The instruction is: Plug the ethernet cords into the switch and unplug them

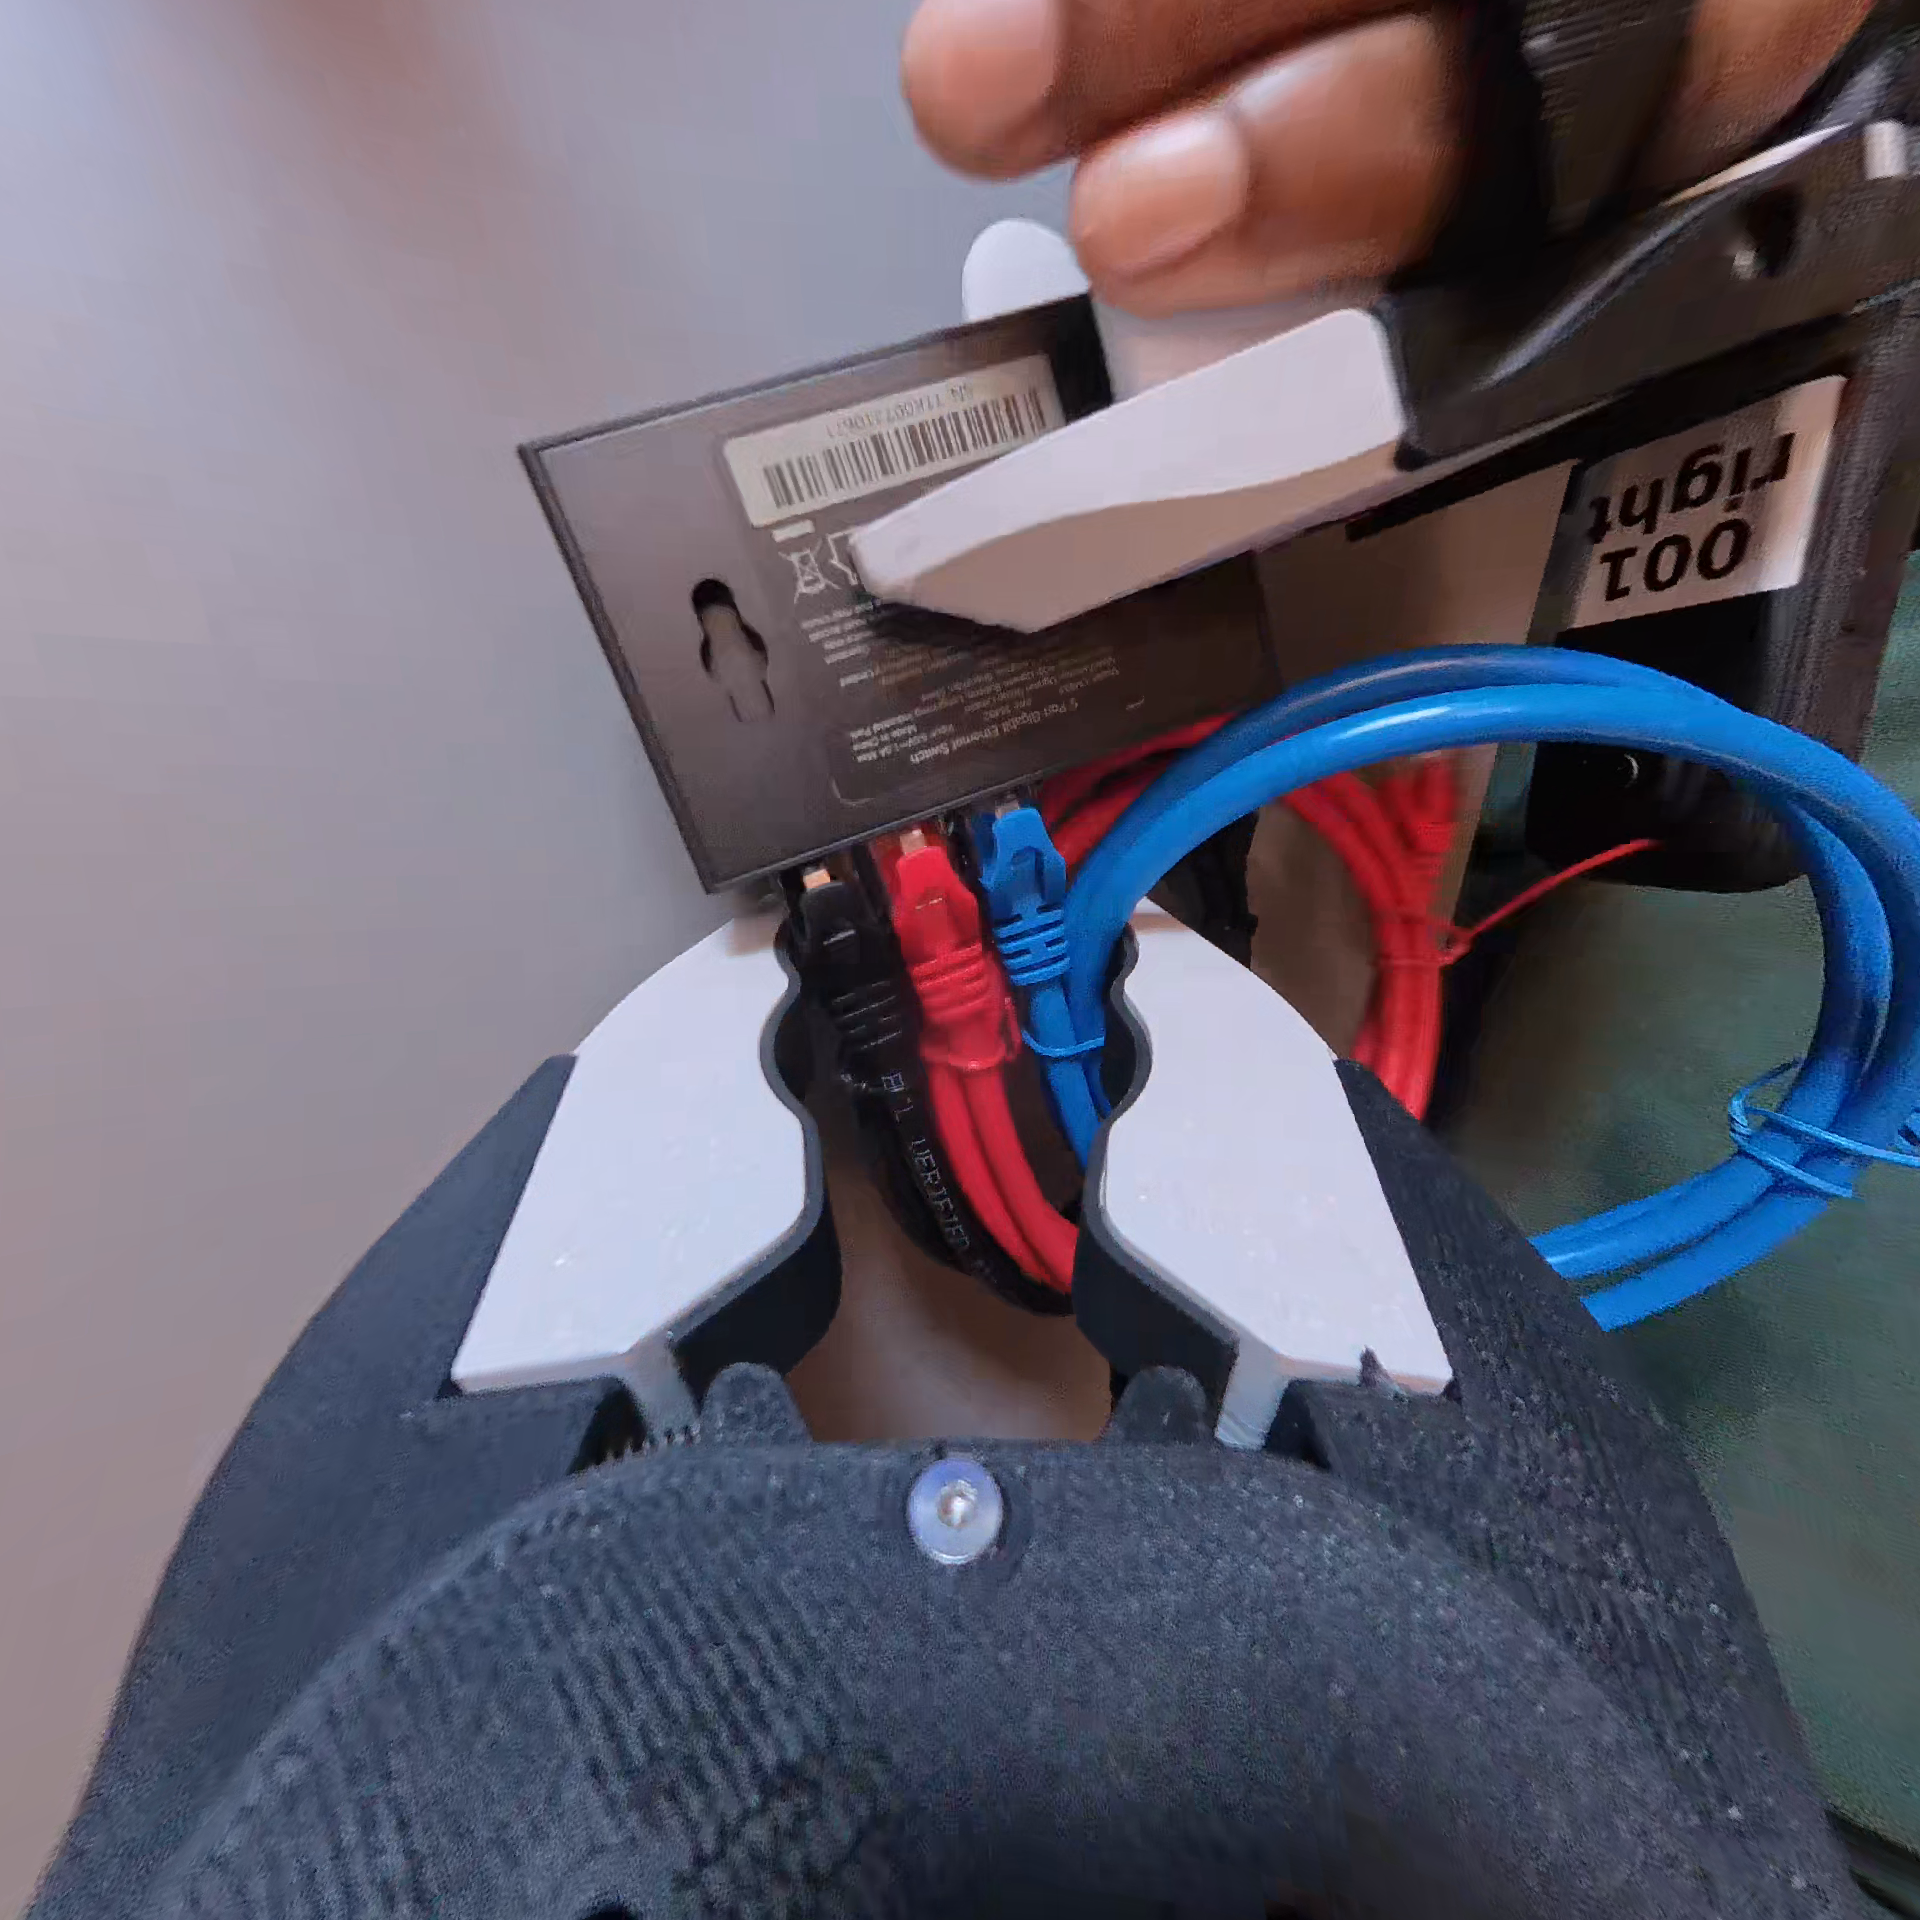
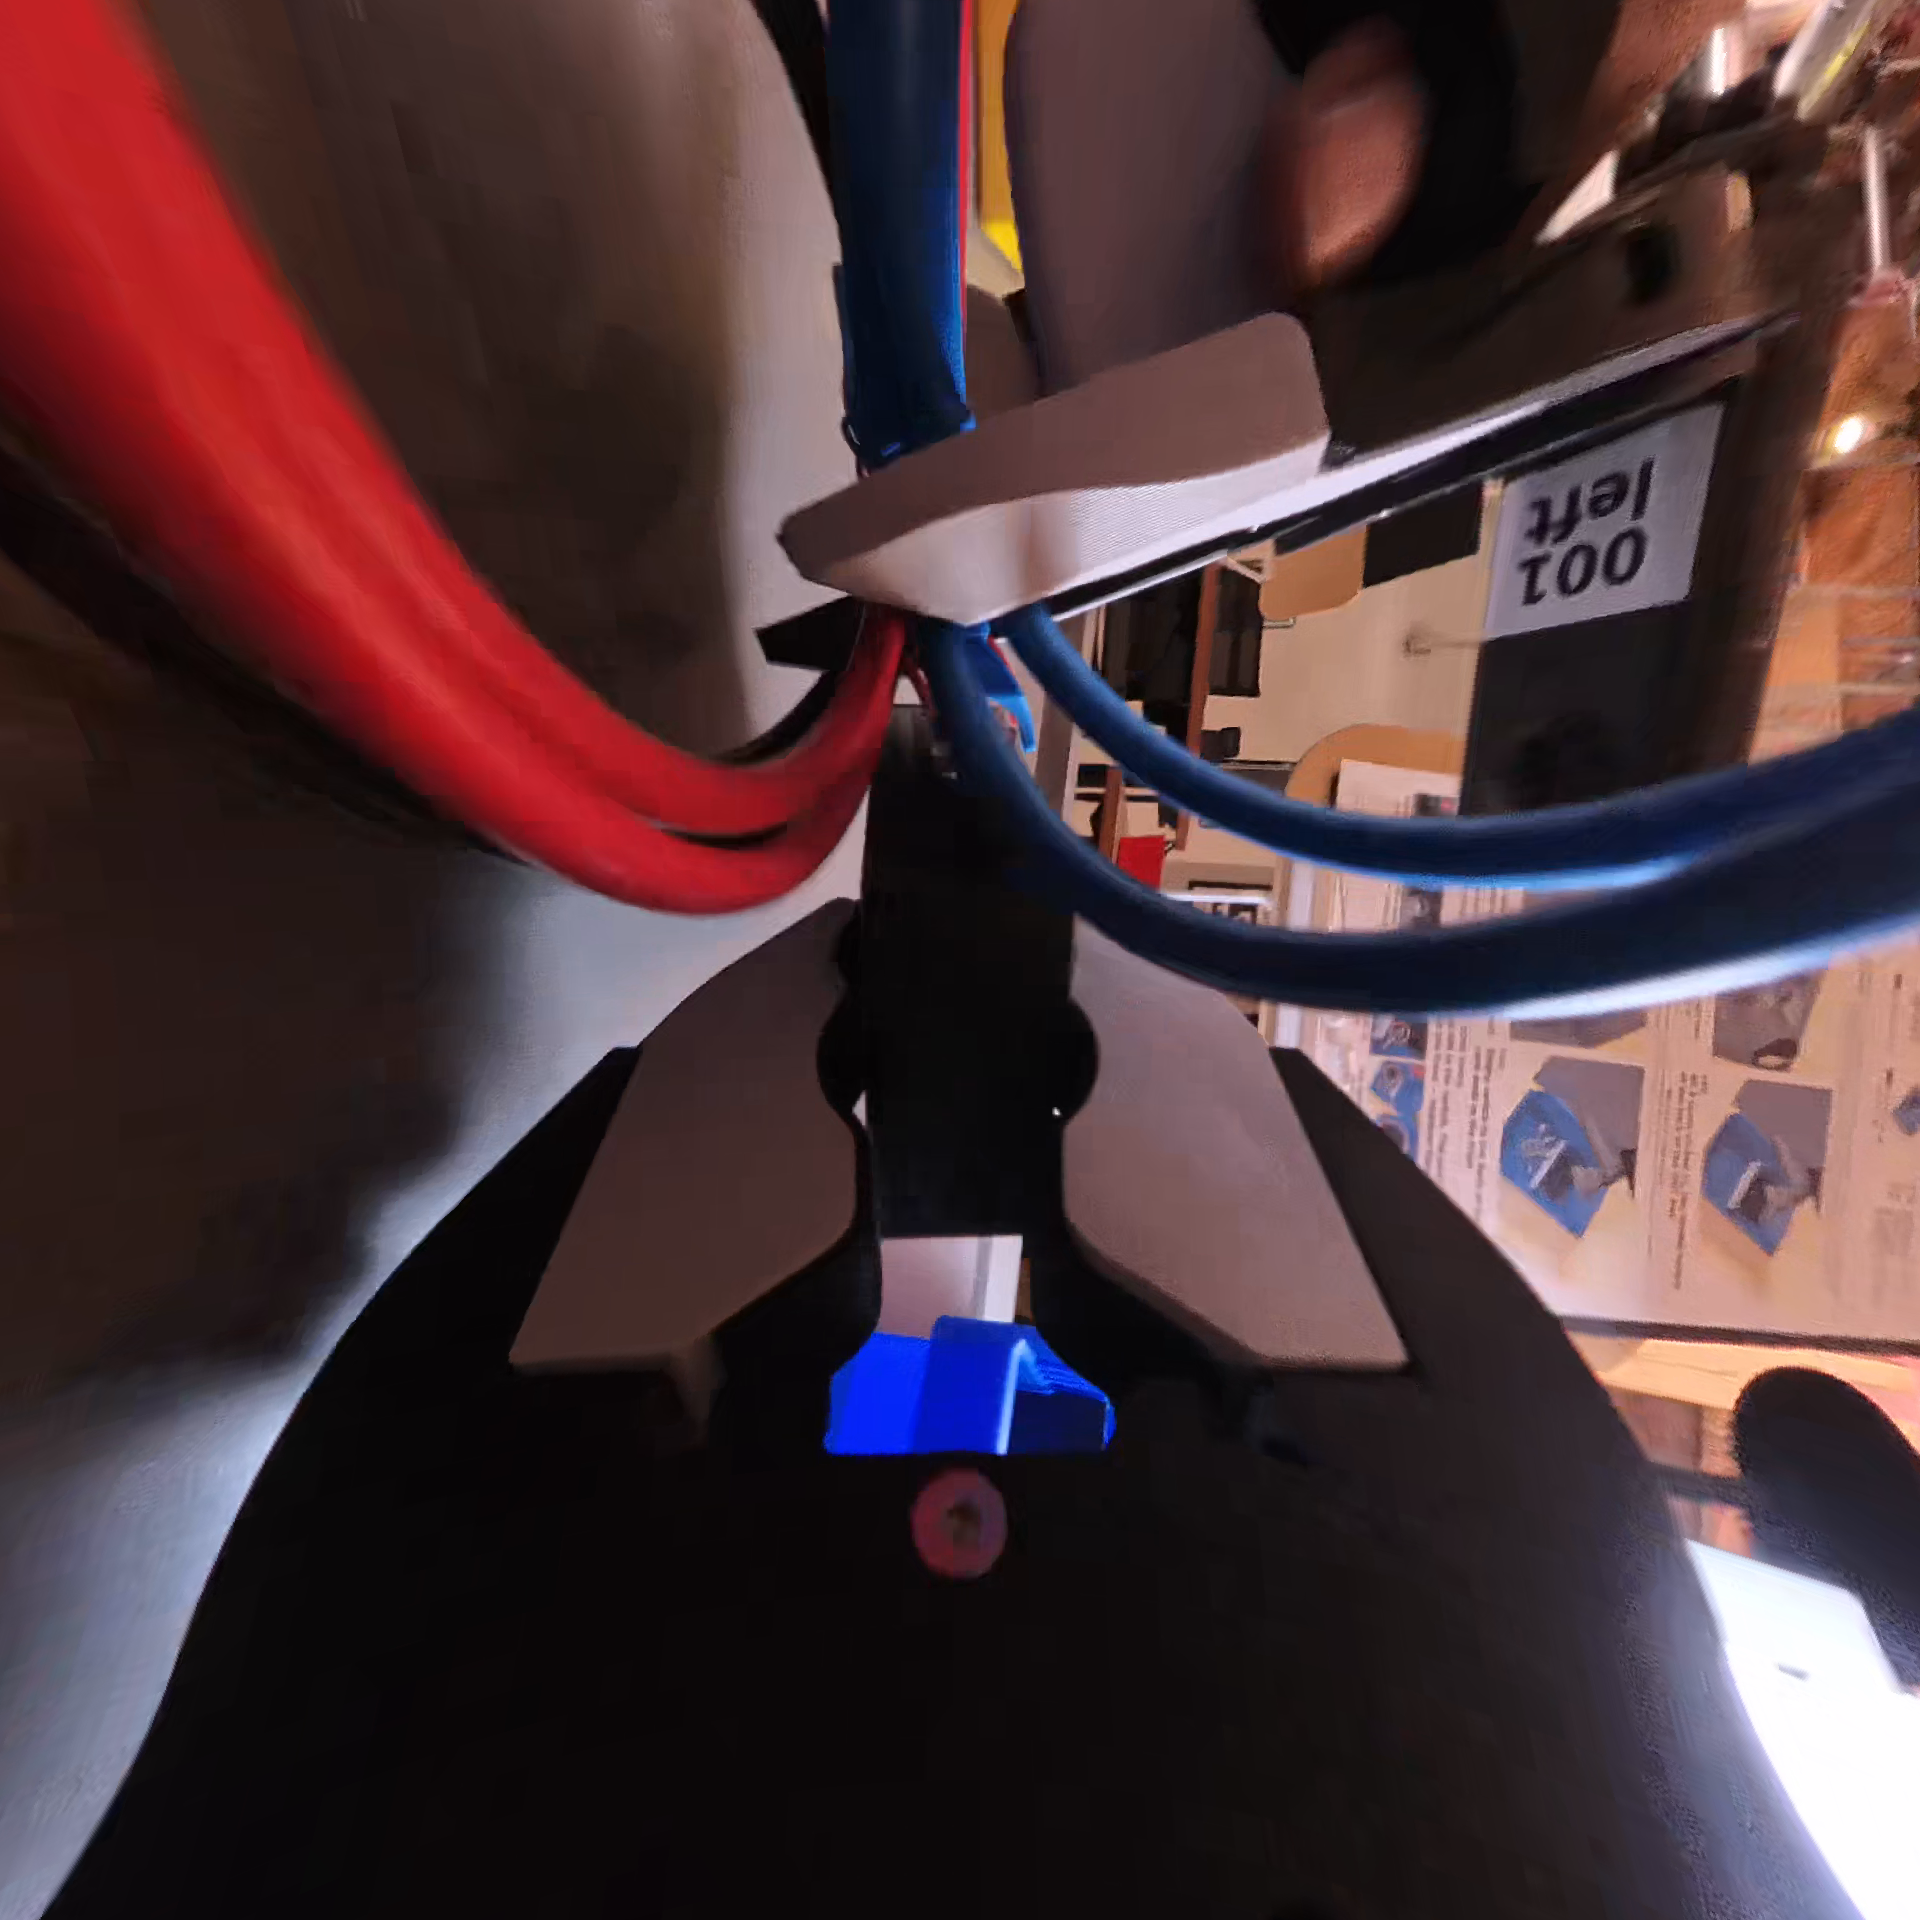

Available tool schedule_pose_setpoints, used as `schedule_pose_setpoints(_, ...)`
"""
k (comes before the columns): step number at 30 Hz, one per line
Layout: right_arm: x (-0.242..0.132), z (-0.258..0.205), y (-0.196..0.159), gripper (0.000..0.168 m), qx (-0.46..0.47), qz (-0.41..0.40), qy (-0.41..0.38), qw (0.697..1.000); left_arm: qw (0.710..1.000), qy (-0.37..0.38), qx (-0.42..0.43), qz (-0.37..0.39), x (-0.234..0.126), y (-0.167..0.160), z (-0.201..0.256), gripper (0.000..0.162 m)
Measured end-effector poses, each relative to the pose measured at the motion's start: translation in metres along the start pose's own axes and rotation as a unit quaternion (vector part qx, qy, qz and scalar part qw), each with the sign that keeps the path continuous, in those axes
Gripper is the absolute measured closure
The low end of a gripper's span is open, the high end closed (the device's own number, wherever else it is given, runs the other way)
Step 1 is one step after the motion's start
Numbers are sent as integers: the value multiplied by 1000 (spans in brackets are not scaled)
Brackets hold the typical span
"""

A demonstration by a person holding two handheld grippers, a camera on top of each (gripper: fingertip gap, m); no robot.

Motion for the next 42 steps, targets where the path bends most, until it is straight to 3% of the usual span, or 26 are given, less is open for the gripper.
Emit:
schedule_pose_setpoints(9,-11,28,-11,139,80,21,-66,994,973,-57,113,193,-33,0,29,94)
schedule_pose_setpoints(14,-12,27,-24,139,95,6,-62,994,946,-68,133,286,-58,-14,25,109)
schedule_pose_setpoints(17,-12,30,-27,138,96,0,-71,993,931,-12,139,337,-74,-16,14,120)
schedule_pose_setpoints(23,-14,30,-22,138,103,9,-70,992,912,186,240,275,-73,-19,3,126)
schedule_pose_setpoints(27,-16,36,-23,138,162,22,-62,985,848,323,374,191,-64,-24,7,127)
schedule_pose_setpoints(36,-26,49,-18,138,285,83,-22,955,751,383,500,201,-42,-16,34,124)
schedule_pose_setpoints(42,-27,44,-6,138,283,107,18,953,730,379,535,194,-26,-15,46,132)
Point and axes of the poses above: each gripper's, where its closed fingertips meet, x out along the fingers, y out of its top, z = x × y across the jaws, the point moved 7 cm from there along -x, back along the fingers, and after that the axes turned 8 degrees about -y, right-handed, at the moved point
